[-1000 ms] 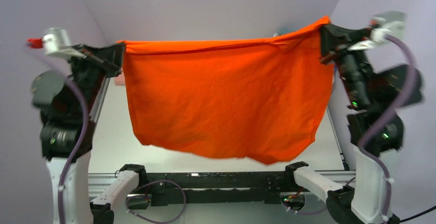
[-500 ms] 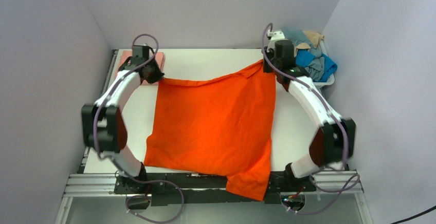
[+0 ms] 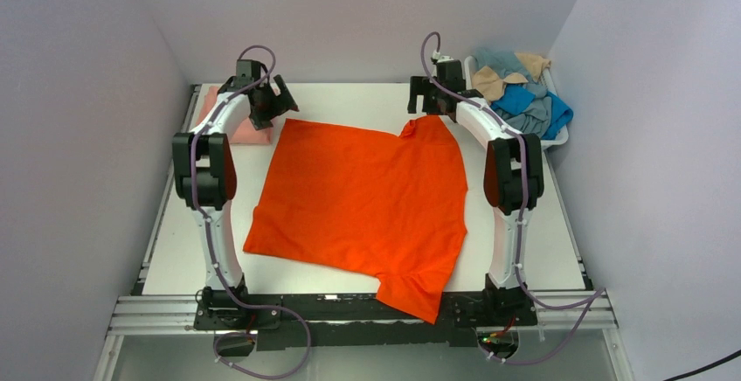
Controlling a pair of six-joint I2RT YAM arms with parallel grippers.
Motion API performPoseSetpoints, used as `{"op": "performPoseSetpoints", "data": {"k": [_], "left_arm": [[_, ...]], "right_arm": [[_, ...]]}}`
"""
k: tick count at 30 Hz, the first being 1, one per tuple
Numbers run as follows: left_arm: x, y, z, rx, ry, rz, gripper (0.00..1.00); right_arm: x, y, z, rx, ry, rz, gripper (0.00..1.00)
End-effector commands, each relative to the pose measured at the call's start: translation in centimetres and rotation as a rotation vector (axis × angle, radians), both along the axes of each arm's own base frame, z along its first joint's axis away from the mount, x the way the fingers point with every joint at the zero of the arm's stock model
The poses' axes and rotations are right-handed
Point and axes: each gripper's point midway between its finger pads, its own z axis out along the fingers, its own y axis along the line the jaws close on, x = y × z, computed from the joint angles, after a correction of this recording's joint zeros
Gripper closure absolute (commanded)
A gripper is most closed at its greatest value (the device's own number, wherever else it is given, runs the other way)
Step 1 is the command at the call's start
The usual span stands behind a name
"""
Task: Fold and stack the t-shirts
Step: Flatten out the tshirt
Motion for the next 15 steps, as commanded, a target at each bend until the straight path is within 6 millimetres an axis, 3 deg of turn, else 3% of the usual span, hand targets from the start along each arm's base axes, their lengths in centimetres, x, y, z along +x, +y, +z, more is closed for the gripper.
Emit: {"op": "performPoseSetpoints", "data": {"k": [1,4,9,15], "left_arm": [[-1.7,-1.7,7.5,-0.055,-0.157,-0.058,0.01],[-4.6,-3.1,6.7,-0.08,-0.124,-0.102,0.01],[-9.3,-4.6,2.5,-0.116,-0.026,-0.143,0.01],[-9.3,-6.0,-1.2,-0.133,0.044,-0.157,0.0]], "right_arm": [[-3.0,2.2,3.5,0.119,-0.023,0.046,0.0],[-4.4,3.3,1.4,0.173,0.058,0.061,0.0],[-4.6,5.0,-1.6,0.231,0.13,0.089,0.0],[-2.3,4.3,-5.3,0.19,0.172,-0.006,0.0]]}}
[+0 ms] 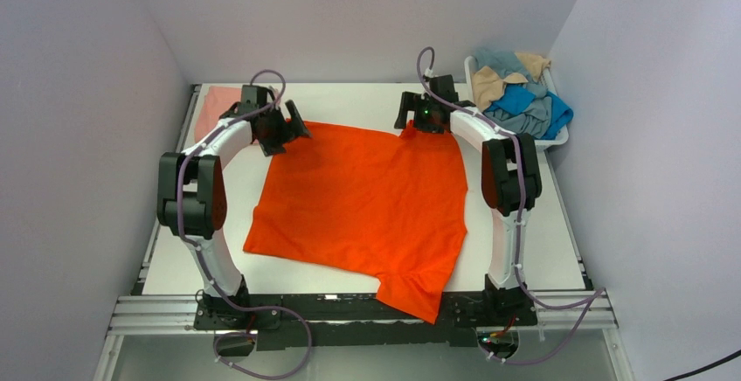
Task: Fold and stack the t-shirts
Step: Flatten out the tshirt
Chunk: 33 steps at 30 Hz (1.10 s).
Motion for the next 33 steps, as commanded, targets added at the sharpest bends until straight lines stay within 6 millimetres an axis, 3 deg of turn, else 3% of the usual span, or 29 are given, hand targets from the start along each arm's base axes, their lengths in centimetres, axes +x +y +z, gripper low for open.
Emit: {"op": "performPoseSetpoints", "data": {"k": [1,5,9,12,17,22,24,25,28,30,33], "left_arm": [[1.7,-1.2,-1.3,-0.025,-0.006,-0.011,0.0],[2.5,-0.6,-4.2,0.023,0.08,0.019,0.01],[3.6,-0.3,-6.1,0.038,0.14,0.031,0.01],[5.3,-0.4,-6.5,0.033,0.158,0.045,0.01],[7.4,0.3,-6.6,0.067,0.151,0.074,0.01],[9.5,0.6,-5.0,0.078,0.106,0.079,0.01],[10.5,0.3,-2.9,0.07,0.05,0.063,0.01],[10.9,0.1,-1.3,0.064,0.017,0.053,0.01],[10.8,-0.7,3.7,0.05,-0.081,0.02,0.01],[9.2,-1.2,6.3,0.063,-0.13,0.006,0.01],[4.7,-0.5,6.7,0.094,-0.12,0.033,0.01]], "right_arm": [[2.6,-0.1,-1.4,-0.005,0.004,-0.073,0.0],[3.7,-0.2,-4.6,-0.014,0.048,-0.095,0.0],[6.0,0.0,-6.3,0.01,0.066,-0.101,0.0],[8.6,-0.1,-6.7,0.037,0.046,-0.1,0.0],[13.3,0.4,-5.8,0.114,-0.069,-0.074,0.0],[17.0,0.2,-2.2,0.175,-0.245,-0.071,0.0],[17.6,0.2,0.3,0.16,-0.314,-0.049,0.0],[17.7,0.2,2.6,0.156,-0.352,-0.037,0.0],[16.4,0.3,7.1,0.135,-0.401,0.014,0.0],[14.6,0.4,9.8,0.11,-0.415,0.04,0.0],[11.3,-0.1,11.9,0.017,-0.417,0.042,0.0]]}}
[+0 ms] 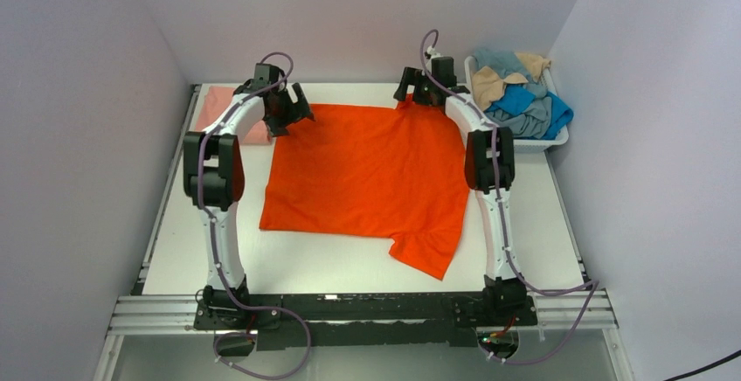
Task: Fold and stack the t-shirts
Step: Flatten out the tshirt
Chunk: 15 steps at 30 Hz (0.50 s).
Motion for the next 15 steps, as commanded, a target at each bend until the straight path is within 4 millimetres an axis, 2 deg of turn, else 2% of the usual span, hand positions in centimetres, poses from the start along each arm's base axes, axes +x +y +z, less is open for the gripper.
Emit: {"op": "performPoseSetpoints", "data": {"k": [1,2,5,6,8,9,10,13,15], "left_arm": [[-5.5,0.3,7.3,0.039,-0.126,0.011,0.01],[-7.3,0.9,7.0,0.046,-0.11,0.041,0.01],[-13.4,3.0,5.0,0.094,-0.023,0.128,0.0],[-15.4,3.5,4.8,0.101,-0.009,0.156,0.01],[-19.5,4.3,2.8,0.102,0.051,0.196,0.01],[-21.3,4.5,1.8,0.095,0.08,0.215,0.01],[-23.1,4.9,0.8,0.101,0.108,0.243,0.01],[-27.4,5.9,-2.0,0.114,0.179,0.307,0.01],[-29.0,6.5,-3.2,0.121,0.203,0.353,0.05]], "right_arm": [[-3.6,-0.4,12.4,-0.117,-0.2,0.016,0.0],[-4.8,-0.8,12.9,-0.148,-0.204,0.001,0.0],[-9.5,-1.9,12.5,-0.195,-0.16,-0.045,0.0],[-11.2,-2.5,13.5,-0.194,-0.164,-0.066,0.0],[-14.4,-3.6,12.7,-0.196,-0.123,-0.115,0.0],[-16.3,-4.1,11.3,-0.198,-0.087,-0.128,0.0],[-17.6,-4.3,11.3,-0.185,-0.083,-0.136,0.0],[-20.9,-4.9,10.5,-0.173,-0.048,-0.144,0.0],[-22.5,-5.1,9.7,-0.172,-0.013,-0.143,0.0]]}}
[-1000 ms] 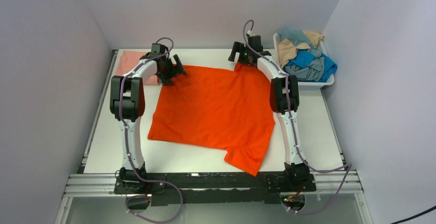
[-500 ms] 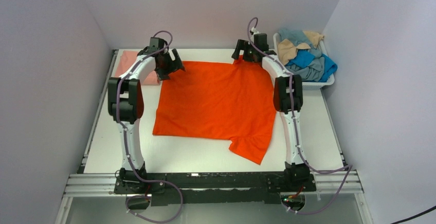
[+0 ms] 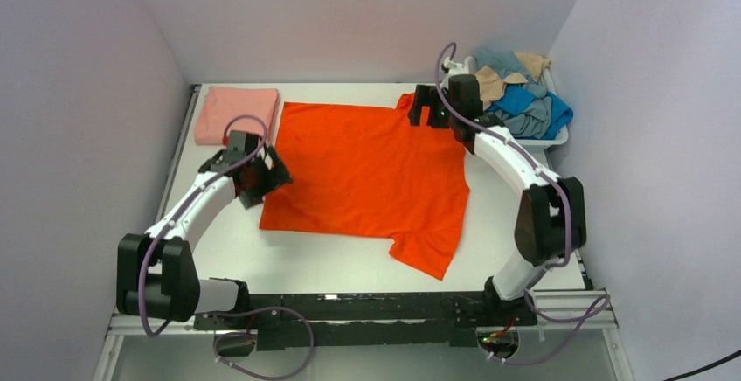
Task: Fold and stack the t-shirts
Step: Flatten out the tshirt, then grab the side of the flattened tshirt closest away from the robot with both arms
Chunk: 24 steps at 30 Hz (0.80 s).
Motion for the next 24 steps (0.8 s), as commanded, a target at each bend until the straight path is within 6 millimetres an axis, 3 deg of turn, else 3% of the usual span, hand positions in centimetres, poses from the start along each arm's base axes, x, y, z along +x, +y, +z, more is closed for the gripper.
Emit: {"op": "performPoseSetpoints", "data": {"k": [1,5,12,14,16,18,19,22,24], "left_arm": [[-3.7,1.7,-2.7,0.026,0.071,0.155,0.08],[-4.8,2.7,-4.1,0.047,0.095,0.228,0.14],[-4.3,4.3,-6.1,0.08,0.112,0.336,0.36],[-4.0,4.3,-6.2,0.069,0.128,0.334,0.48],[-3.9,4.0,-6.4,0.053,0.134,0.324,0.65],[-3.9,3.7,-6.3,0.035,0.137,0.332,0.92],[-3.7,3.6,-6.2,0.028,0.13,0.33,1.0],[-3.5,3.8,-5.9,0.038,0.12,0.339,1.0],[-3.6,4.2,-5.7,0.06,0.119,0.337,1.0]], "right_arm": [[-2.6,-1.4,-2.7,-0.003,0.08,-0.065,0.0],[-4.5,-1.6,-4.2,-0.038,0.133,-0.076,0.0],[-5.9,-2.0,-5.0,-0.08,0.169,-0.096,0.0],[-6.2,-2.3,-5.0,-0.084,0.179,-0.108,0.0],[-6.6,-2.6,-4.8,-0.091,0.191,-0.12,0.0],[-7.5,-3.1,-4.8,-0.105,0.215,-0.137,0.0],[-8.1,-3.5,-4.9,-0.119,0.228,-0.141,0.0],[-10.7,-4.1,-5.1,-0.159,0.301,-0.113,0.0],[-13.2,-3.4,-5.6,-0.172,0.37,-0.05,0.0]]}}
